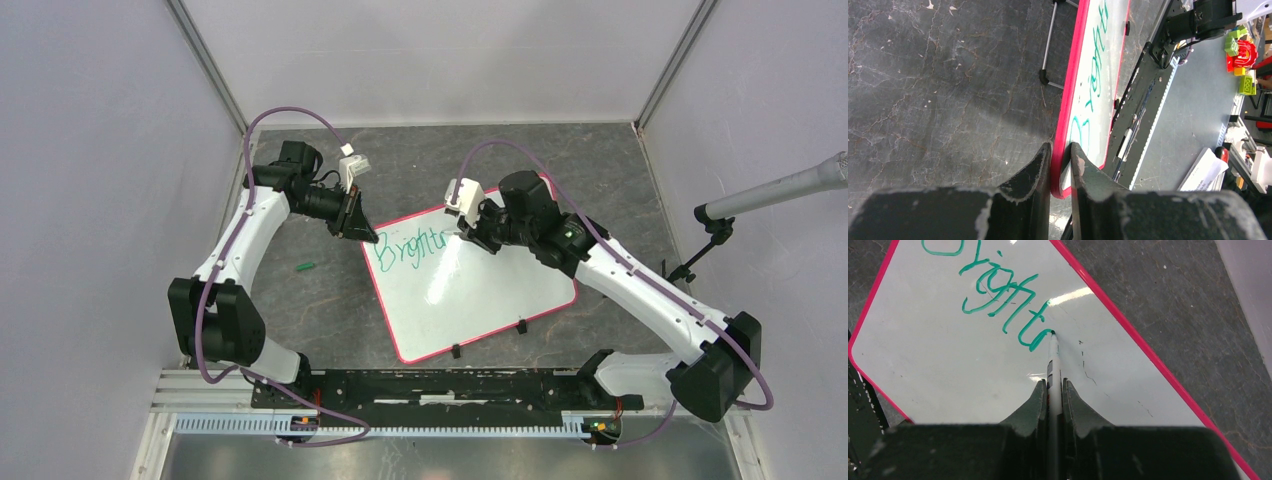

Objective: Write a sentence on the whiteboard

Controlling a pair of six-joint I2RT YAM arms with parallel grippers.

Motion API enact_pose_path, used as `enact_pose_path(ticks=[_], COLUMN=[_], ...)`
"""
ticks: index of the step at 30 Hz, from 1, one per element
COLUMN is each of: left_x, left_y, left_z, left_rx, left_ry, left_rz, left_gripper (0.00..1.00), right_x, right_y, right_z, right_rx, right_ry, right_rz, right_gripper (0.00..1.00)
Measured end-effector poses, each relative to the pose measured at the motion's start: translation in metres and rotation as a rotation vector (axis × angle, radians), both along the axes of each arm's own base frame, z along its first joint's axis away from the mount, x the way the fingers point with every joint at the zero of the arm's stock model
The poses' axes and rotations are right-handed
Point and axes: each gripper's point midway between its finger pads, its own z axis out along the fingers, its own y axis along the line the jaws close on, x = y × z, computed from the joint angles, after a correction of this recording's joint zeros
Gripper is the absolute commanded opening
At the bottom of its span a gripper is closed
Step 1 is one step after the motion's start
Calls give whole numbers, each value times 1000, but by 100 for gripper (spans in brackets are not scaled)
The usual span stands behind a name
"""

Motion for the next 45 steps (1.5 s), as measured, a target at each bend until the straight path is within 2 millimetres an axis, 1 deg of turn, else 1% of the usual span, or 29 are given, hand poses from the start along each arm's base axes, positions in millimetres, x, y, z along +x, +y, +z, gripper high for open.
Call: enact_pose_path(ticks=[7, 11, 17, 26, 34, 45], left_x=[0, 0, 0, 0, 0, 0], left_y=[0, 0, 0, 0, 0, 0], left_z=[0, 0, 0, 0, 0, 0], left_rx=[-1, 0, 0, -2, -3, -3], left_ry=[1, 1, 1, 1, 2, 2], left_rz=[0, 0, 0, -1, -1, -1], left_gripper=[2, 2, 2, 2, 3, 2], right_x=[3, -2, -17, -21, -14, -7], right_y=[-9, -12, -13, -14, -15, -20], right_z=[2, -4, -17, -16, -2, -7], right_rx=[-6, -11, -13, -6, 4, -24], right_ry=[-14, -4, 38, 48, 19, 10], right_rz=[-21, -13, 23, 29, 5, -30], right_gripper=[0, 0, 0, 0, 0, 0])
